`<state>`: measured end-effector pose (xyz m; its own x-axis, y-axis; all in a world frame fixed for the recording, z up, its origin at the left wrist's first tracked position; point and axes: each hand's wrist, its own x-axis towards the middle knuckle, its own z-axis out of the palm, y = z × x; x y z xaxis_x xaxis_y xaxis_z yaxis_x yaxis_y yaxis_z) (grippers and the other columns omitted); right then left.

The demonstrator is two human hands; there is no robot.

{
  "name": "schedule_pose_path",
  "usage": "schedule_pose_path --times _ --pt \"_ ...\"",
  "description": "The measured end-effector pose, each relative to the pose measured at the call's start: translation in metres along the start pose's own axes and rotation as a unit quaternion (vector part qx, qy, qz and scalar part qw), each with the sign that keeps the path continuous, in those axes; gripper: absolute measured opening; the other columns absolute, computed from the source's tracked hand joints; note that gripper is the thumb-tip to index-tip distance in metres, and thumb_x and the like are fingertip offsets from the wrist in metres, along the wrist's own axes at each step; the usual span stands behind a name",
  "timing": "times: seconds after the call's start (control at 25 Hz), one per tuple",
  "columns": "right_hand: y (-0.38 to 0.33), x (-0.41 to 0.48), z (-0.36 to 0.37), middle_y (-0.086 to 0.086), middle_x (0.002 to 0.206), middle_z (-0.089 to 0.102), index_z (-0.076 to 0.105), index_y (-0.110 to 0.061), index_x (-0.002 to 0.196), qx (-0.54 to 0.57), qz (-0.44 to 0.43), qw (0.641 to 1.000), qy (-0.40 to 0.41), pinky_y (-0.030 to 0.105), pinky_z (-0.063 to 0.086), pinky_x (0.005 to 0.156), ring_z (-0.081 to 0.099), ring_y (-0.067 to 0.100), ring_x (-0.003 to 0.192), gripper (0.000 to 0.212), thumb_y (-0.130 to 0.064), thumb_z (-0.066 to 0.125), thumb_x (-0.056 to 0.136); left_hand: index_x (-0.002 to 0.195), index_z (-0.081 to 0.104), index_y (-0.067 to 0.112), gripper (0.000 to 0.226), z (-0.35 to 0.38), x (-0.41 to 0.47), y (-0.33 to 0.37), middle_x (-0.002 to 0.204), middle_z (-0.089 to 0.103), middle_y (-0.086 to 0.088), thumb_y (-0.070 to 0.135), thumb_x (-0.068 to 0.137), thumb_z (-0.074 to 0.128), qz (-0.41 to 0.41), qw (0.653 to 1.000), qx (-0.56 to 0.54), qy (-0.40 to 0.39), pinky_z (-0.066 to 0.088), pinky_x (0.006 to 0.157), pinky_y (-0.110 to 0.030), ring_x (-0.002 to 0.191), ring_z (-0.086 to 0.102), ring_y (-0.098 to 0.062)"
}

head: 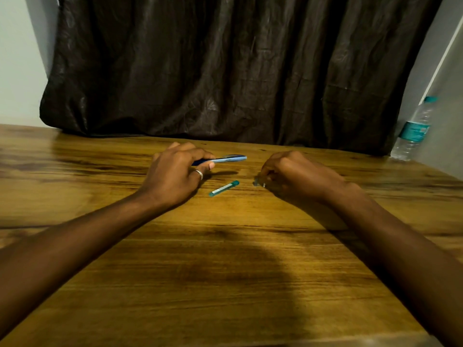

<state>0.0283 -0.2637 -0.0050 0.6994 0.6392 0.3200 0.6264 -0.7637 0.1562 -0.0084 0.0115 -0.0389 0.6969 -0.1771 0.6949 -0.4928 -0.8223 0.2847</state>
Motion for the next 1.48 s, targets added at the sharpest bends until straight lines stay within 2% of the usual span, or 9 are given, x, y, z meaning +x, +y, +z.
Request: schedule_pose_path --times 0.2,0.4,0.6,0.72,0.88,1.04,1.12,1.28,1.48 --pt "-0.012 0.008 -0.009 -0.012 0.111 0.07 0.069 -0.021 0.12 0.215 0.071 0.966 0.122 0.011 0.048 0.079 0.062 -0.003 0.101 0.026 -0.021 0.066 0.094 0.122 0.07 0.029 0.027 -0.001 0.0 0.0 0.11 0.07 0.008 0.038 0.099 0.059 0.008 1.0 -0.007 0.003 0.051 0.086 -0.05 0.103 0.058 -0.017" --pt "-0.035 0.021 -0.008 -0.013 0.095 0.073 0.073 -0.022 0.111 0.324 0.09 0.928 0.161 0.017 0.053 0.077 0.066 -0.006 0.087 0.02 -0.022 0.07 0.091 0.12 0.071 0.028 0.03 -0.004 -0.001 0.004 0.107 0.07 0.007 0.04 0.097 0.056 0.01 0.999 -0.028 0.014 0.052 0.085 -0.049 0.101 0.059 -0.017" --pt "-0.04 0.038 -0.019 -0.01 0.091 0.075 0.077 -0.022 0.101 0.327 0.088 0.929 0.149 0.021 0.054 0.079 0.067 -0.002 0.087 0.013 -0.019 0.072 0.089 0.132 0.065 0.022 0.039 -0.008 0.003 0.006 0.114 0.07 0.004 0.038 0.097 0.064 -0.011 0.999 -0.04 0.014 0.054 0.081 -0.034 0.101 0.062 -0.012" --pt "-0.052 0.052 -0.018 -0.009 0.09 0.074 0.075 -0.022 0.101 0.34 0.065 0.928 0.139 0.021 0.055 0.078 0.067 -0.002 0.084 0.014 -0.017 0.074 0.088 0.14 0.058 0.023 0.052 -0.013 0.004 0.008 0.119 0.07 0.006 0.047 0.094 0.064 -0.027 0.999 -0.043 0.008 0.058 0.082 -0.036 0.103 0.065 -0.011" --pt "-0.067 0.063 -0.007 -0.01 0.085 0.073 0.07 -0.026 0.1 0.387 0.029 0.914 0.118 0.019 0.055 0.076 0.069 -0.004 0.081 0.018 -0.013 0.074 0.087 0.13 0.06 0.028 0.034 -0.014 0.001 0.007 0.1 0.072 0.005 0.041 0.099 0.058 -0.023 0.998 -0.045 -0.04 0.059 0.066 -0.045 0.079 0.066 -0.01" --pt "-0.059 0.057 -0.008 -0.015 0.094 0.071 0.073 -0.02 0.107 0.324 0.035 0.935 0.142 0.007 0.048 0.078 0.065 -0.007 0.088 0.017 -0.019 0.072 0.09 0.132 0.058 0.025 0.031 -0.014 0.0 0.004 0.098 0.07 0.004 0.036 0.104 0.049 -0.032 0.998 -0.026 -0.057 0.056 0.067 -0.042 0.079 0.064 -0.01" --pt "-0.046 0.05 -0.013 -0.014 0.098 0.072 0.076 -0.019 0.107 0.249 0.027 0.965 0.08 0.004 0.043 0.074 0.064 -0.007 0.09 0.017 -0.018 0.07 0.091 0.132 0.057 0.024 0.031 -0.015 0.001 0.002 0.1 0.069 0.003 0.036 0.105 0.047 -0.054 0.997 -0.016 -0.051 0.057 0.071 -0.044 0.083 0.064 -0.013" --pt "-0.034 0.044 -0.007 -0.012 0.1 0.075 0.076 -0.027 0.105 0.179 0.004 0.981 -0.072 0.031 0.054 0.09 0.067 0.0 0.094 0.017 -0.022 0.068 0.091 0.129 0.056 0.023 0.028 -0.014 0.001 0.001 0.096 0.067 0.003 0.035 0.106 0.045 -0.088 0.995 -0.018 -0.053 0.059 0.071 -0.048 0.082 0.065 -0.015" --pt "-0.038 0.046 0.003 -0.011 0.105 0.072 0.075 -0.028 0.109 0.119 -0.024 0.989 -0.086 0.039 0.052 0.092 0.065 0.006 0.099 0.021 -0.021 0.067 0.091 0.128 0.055 0.021 0.028 -0.014 0.001 0.006 0.097 0.067 0.002 0.035 0.106 0.044 -0.081 0.995 -0.008 -0.05 0.057 0.073 -0.047 0.084 0.063 -0.016"
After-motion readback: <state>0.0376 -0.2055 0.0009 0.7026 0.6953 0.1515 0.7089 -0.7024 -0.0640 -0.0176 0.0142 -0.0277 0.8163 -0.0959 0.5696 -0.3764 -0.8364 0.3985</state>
